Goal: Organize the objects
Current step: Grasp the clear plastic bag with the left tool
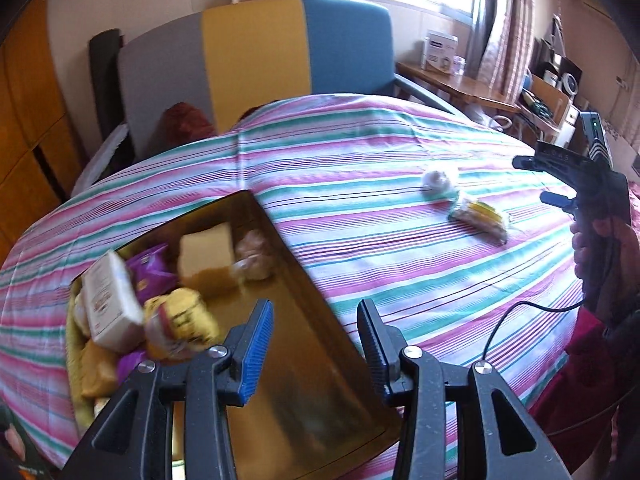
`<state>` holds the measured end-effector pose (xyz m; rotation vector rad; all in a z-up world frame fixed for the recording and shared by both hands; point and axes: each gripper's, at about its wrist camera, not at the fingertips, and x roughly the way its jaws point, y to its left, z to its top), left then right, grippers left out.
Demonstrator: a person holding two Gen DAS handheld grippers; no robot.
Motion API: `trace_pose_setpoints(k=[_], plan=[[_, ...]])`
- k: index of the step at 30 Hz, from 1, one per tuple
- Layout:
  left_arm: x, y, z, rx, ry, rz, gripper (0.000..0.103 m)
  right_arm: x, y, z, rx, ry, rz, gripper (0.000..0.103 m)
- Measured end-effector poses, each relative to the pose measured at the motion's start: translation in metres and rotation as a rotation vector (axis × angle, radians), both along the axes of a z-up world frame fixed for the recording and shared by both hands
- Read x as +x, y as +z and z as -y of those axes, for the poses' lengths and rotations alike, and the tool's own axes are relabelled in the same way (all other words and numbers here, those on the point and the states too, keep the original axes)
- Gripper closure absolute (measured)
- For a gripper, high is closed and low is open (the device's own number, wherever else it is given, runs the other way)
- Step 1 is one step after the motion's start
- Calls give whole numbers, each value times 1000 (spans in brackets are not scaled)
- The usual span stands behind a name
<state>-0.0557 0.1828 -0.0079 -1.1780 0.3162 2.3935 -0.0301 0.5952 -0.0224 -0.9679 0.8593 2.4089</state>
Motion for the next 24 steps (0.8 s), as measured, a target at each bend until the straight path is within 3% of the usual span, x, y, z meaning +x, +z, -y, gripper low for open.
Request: trace_pose_setpoints(k=[14,17,22,24], plan=[[-50,-11,-123,25,-190,96,59,17,-5,-23,-111,-108,-35,12],[-60,-15,-159,-24,-255,57,52,17,-7,-25,-137,-105,-42,12],[-88,-29,-209,-43,-318,106,39,15,-10,-25,-178,-86,-45,12],[-100,-34,-225,-52,-332,106,39,15,-12,-26,-197,-84,-46,12]])
